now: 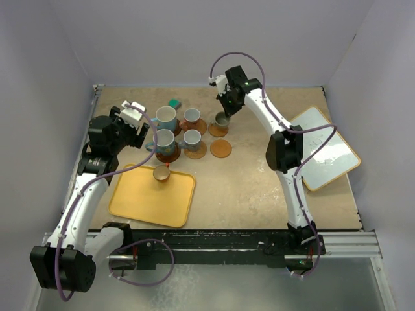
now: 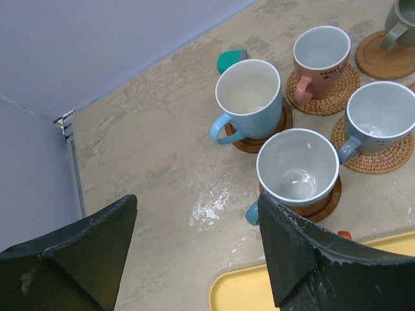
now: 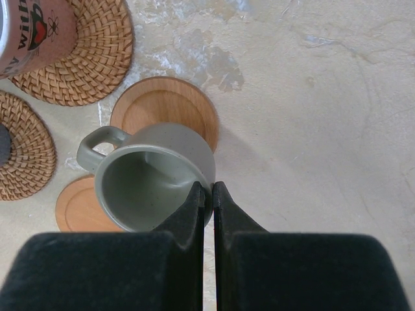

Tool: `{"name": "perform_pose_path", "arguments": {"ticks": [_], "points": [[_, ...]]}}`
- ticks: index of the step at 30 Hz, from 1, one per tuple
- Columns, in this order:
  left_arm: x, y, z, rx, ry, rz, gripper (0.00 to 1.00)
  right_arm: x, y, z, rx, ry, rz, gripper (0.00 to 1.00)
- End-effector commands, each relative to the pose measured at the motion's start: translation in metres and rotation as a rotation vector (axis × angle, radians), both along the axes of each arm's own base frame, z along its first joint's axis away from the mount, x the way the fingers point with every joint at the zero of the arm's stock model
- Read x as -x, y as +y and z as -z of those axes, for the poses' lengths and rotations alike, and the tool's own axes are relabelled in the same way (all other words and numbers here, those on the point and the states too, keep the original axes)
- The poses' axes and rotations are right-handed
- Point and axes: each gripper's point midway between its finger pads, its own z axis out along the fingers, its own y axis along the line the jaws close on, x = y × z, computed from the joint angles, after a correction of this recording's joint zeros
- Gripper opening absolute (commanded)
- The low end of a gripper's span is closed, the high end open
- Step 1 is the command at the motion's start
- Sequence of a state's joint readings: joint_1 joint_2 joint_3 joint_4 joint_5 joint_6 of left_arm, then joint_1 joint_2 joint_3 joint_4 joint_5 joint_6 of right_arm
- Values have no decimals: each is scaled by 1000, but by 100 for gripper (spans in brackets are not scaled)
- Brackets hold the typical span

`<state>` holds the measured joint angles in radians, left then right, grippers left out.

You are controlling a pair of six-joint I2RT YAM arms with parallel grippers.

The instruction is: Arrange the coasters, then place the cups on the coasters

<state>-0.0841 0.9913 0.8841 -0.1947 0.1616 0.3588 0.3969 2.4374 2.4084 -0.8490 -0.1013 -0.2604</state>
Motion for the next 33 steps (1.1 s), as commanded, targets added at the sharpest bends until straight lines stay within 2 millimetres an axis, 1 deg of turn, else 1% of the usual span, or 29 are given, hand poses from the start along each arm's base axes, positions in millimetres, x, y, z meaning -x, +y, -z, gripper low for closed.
{"name": "perform_pose_path", "arguments": {"ticks": [1,11,17,25,33], "points": [[-3,-2,-9,5,-45,20,72,-6,11,-16,-55,-32,-13,0],[-4,-3,-4,0,-35,30,72,-8,17,-6,-81,-16,-20,0],[-4,-3,-2,-1,-30,33,72,-9,18,2,-74,-7,-27,0],[-4,-4,-2,-3,-29,35,72,-10,19,5,-76,-4,-27,0],[-4,-4,-1,-5,-28,36,72,-10,19,14,-65,10,-33,0]]}}
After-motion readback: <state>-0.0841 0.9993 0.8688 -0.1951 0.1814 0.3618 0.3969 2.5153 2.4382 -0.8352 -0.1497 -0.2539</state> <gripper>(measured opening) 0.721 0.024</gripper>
